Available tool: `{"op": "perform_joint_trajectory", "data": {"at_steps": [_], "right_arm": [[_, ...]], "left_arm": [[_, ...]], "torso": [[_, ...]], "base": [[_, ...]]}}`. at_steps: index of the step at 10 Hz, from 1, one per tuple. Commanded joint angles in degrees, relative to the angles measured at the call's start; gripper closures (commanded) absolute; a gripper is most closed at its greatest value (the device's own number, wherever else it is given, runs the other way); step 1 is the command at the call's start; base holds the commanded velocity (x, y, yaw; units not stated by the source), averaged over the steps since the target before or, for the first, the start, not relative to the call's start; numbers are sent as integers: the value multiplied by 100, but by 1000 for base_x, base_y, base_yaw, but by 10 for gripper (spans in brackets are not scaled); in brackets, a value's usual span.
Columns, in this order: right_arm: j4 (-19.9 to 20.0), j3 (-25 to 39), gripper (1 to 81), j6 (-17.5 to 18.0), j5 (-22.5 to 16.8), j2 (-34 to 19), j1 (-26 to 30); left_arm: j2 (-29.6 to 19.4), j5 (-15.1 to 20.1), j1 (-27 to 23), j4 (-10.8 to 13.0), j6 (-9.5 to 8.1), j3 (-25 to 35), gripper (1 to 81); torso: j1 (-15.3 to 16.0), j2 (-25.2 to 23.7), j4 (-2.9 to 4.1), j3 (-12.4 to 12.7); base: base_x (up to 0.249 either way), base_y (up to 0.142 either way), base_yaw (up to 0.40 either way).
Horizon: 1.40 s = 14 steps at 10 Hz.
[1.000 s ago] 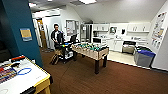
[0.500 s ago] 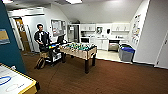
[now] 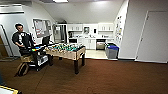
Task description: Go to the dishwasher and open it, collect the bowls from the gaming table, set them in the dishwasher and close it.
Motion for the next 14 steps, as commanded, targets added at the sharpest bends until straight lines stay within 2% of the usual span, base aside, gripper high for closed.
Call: {"op": "perform_joint_trajectory", "data": {"at_steps": [1, 9, 13, 14], "right_arm": [[-135, 19, 811, -32, -287, 4, 278], [-135, 1, 811, -32, -287, 4, 269], [-126, 1, 811, -32, -287, 4, 287], [-126, 1, 811, -32, -287, 4, 287]], "left_arm": [[-50, 177, -352, -6, -15, -12, 811], [-76, 177, -352, -41, -15, -3, 811], [-103, 150, -352, -41, -24, -3, 811], [-103, 141, -352, -50, -24, -3, 811]], "torso": [[0, 0, 0, 0], [-2, -2, 0, 0], [-5, -2, 0, 0], [-5, -2, 0, 0]], "base": [[0, 0, -372], [0, 0, -372], [0, 0, -199], [0, -117, 0]]}}
